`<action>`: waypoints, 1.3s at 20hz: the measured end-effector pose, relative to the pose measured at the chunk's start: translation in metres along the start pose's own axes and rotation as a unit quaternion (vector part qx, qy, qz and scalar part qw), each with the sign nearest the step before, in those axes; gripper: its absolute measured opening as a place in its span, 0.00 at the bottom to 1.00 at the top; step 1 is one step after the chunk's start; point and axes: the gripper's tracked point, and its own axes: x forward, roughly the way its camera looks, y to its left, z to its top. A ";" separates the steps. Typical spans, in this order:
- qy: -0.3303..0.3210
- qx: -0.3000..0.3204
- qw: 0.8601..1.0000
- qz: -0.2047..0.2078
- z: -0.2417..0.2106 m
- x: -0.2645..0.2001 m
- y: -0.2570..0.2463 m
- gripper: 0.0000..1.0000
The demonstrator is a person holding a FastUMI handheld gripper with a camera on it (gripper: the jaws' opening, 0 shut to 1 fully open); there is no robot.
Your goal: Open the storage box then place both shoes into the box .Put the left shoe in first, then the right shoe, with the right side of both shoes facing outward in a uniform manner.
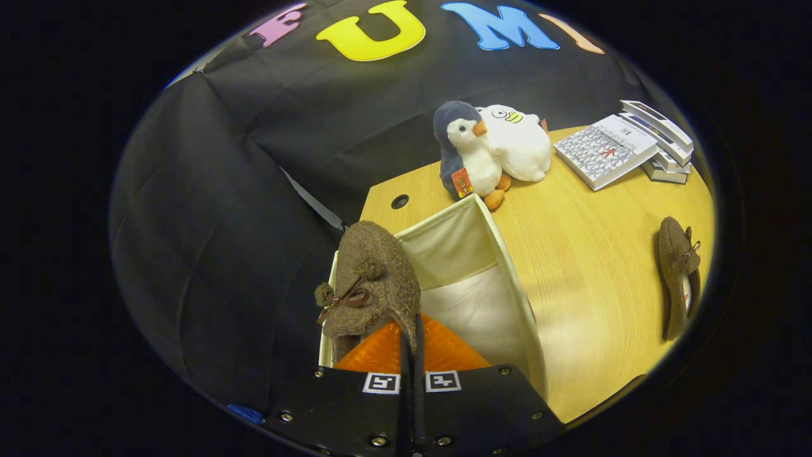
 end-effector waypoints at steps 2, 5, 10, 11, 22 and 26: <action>0.001 -0.005 1.000 -0.002 -0.005 0.003 0.002 0.01; 0.014 -0.010 1.000 -0.005 -0.020 0.012 0.004 0.01; 0.041 -0.010 0.999 -0.015 -0.039 0.027 -0.004 0.01; 0.051 -0.012 0.998 -0.016 -0.044 0.029 -0.005 0.01; -0.020 -0.099 0.991 0.086 0.008 -0.040 0.020 0.98; -0.081 -0.127 0.986 0.077 0.049 -0.081 -0.015 0.98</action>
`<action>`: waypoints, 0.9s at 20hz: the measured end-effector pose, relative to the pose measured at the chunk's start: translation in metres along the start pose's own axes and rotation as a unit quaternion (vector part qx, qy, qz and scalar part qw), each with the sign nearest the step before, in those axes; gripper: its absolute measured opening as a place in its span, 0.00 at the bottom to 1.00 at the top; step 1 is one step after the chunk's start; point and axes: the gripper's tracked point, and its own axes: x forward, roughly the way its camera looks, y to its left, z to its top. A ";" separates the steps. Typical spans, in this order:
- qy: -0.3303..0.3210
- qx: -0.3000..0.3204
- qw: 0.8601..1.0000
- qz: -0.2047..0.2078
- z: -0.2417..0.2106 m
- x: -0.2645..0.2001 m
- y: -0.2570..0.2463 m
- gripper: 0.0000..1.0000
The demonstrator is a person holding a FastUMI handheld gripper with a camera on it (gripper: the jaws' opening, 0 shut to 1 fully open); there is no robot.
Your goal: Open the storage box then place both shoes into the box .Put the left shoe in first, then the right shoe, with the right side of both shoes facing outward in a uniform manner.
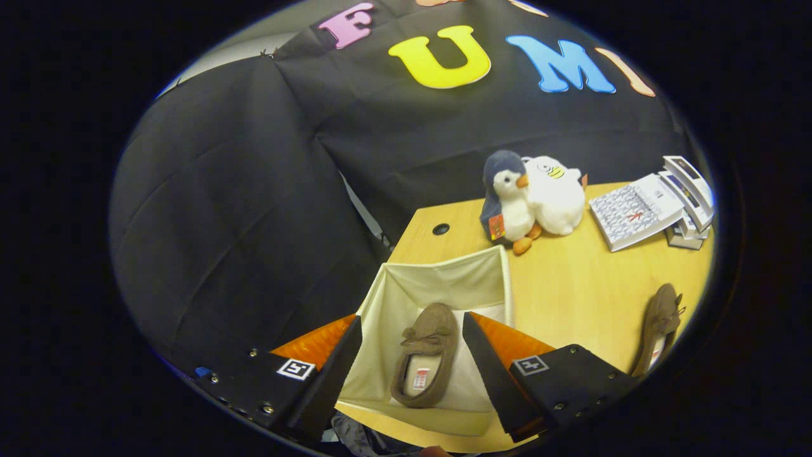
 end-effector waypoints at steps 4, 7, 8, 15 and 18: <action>-0.036 -0.026 0.998 -0.041 0.011 -0.048 -0.042 0.98; -0.042 -0.023 0.996 -0.077 0.008 -0.071 -0.093 0.98; -0.042 -0.019 0.995 -0.089 0.008 -0.079 -0.109 0.98; -0.053 -0.002 0.985 -0.166 -0.007 -0.129 -0.213 0.98; -0.045 -0.009 0.981 -0.187 -0.018 -0.140 -0.244 0.98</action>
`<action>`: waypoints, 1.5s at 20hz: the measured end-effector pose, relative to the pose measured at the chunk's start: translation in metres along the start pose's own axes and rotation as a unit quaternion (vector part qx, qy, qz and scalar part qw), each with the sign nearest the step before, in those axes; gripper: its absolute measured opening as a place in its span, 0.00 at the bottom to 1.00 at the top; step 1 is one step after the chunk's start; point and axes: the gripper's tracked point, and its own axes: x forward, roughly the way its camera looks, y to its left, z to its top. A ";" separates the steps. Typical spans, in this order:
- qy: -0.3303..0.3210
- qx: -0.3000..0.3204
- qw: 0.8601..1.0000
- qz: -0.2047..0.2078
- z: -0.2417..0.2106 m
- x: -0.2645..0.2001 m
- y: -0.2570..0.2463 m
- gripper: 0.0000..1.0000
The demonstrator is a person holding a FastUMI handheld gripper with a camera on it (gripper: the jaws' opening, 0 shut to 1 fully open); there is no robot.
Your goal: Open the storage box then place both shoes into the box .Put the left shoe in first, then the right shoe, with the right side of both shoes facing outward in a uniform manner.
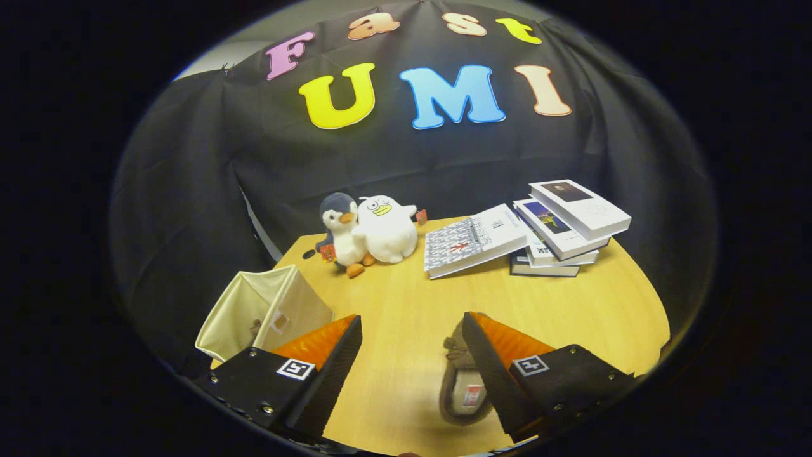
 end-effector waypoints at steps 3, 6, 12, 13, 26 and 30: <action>0.015 -0.010 1.000 -0.018 -0.018 0.003 -0.030 0.98; 0.040 -0.027 0.998 -0.037 -0.042 0.014 -0.056 0.98; 0.104 -0.027 0.993 -0.052 -0.095 0.035 -0.093 0.98; 0.113 -0.024 0.992 -0.052 -0.102 0.039 -0.097 0.98; 0.185 0.000 0.980 -0.067 -0.144 0.058 -0.104 0.19; 0.183 0.003 0.978 -0.099 -0.139 0.060 -0.113 0.01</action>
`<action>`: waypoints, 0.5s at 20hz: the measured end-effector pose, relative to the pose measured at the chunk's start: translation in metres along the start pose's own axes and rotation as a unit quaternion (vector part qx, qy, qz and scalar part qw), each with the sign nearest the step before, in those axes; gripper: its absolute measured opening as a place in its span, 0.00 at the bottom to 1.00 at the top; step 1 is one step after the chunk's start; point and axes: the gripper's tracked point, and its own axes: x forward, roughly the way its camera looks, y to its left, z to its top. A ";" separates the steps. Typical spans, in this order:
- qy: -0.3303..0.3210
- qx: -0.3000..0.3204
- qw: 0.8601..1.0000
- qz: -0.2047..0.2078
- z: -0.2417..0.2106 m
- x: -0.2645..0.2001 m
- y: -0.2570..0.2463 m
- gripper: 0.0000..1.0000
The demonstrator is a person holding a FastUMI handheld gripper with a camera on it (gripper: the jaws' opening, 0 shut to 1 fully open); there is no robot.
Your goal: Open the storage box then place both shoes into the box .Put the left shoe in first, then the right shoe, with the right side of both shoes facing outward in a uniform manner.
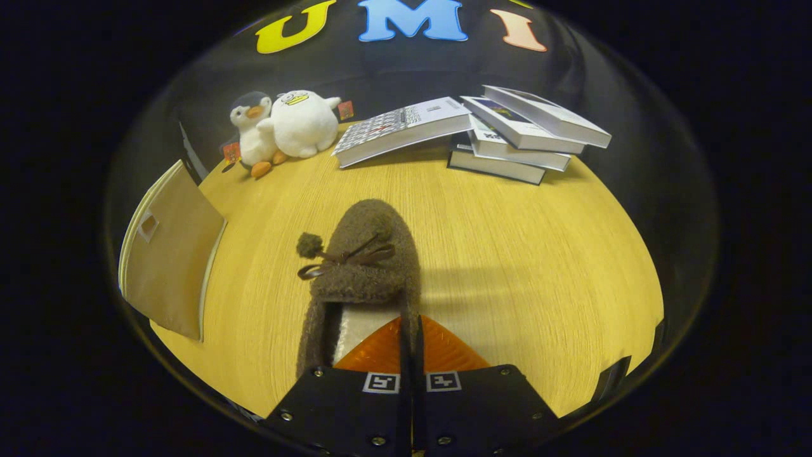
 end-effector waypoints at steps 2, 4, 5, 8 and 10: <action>0.007 0.021 1.000 0.006 0.000 -0.007 0.005 0.01; 0.005 0.046 0.999 0.010 0.007 -0.013 0.007 0.01; 0.005 0.052 0.999 0.013 0.010 -0.016 0.011 0.01; -0.006 0.065 0.998 0.025 0.023 -0.031 0.024 0.01; -0.011 0.073 0.997 0.032 0.032 -0.041 0.034 0.01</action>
